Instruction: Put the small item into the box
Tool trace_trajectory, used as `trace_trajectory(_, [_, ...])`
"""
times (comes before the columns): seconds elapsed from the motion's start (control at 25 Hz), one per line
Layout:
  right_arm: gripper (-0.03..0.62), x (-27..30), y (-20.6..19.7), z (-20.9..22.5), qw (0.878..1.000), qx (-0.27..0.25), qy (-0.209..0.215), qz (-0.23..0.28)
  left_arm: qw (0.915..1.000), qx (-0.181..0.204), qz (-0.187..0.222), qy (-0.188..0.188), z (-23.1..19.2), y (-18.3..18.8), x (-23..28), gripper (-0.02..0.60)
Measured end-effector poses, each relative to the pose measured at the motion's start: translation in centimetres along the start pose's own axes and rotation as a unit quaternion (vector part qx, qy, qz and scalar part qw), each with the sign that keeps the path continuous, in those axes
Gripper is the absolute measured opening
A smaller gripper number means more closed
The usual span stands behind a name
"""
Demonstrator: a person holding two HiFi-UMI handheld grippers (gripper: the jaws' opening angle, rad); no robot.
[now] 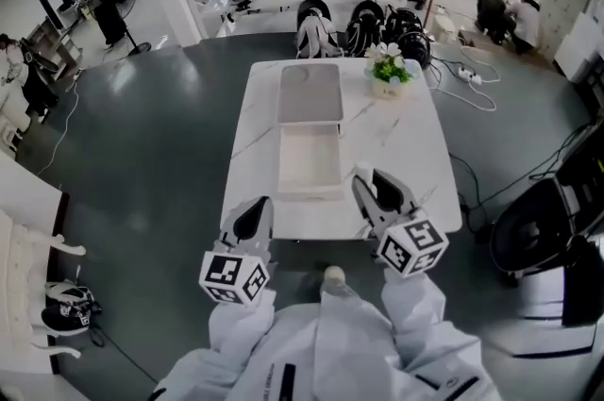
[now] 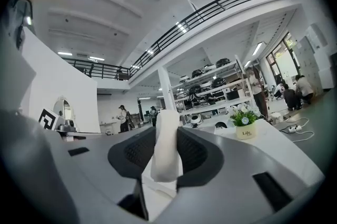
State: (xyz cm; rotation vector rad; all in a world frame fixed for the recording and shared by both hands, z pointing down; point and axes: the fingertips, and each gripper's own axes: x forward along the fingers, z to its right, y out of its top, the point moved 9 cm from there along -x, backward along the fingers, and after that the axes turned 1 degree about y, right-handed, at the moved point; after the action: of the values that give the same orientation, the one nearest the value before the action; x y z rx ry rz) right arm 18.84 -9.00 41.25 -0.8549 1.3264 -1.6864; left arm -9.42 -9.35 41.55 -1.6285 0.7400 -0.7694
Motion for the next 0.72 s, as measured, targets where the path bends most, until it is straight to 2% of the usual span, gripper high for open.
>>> trace_trajectory(0.44, [0.114,6.1,-0.3,4.8,0.998,-0.017,0.046,-0.032,0.9992,-0.016,-0.008,0.034,-1.5,-1.4,6.2,-0.002])
trace_trajectory(0.72, [0.114,10.1,-1.8,6.5,0.996,-0.017,0.066,-0.055,0.9978,-0.024,-0.030,0.053,-3.4,-3.1,8.1,-0.002])
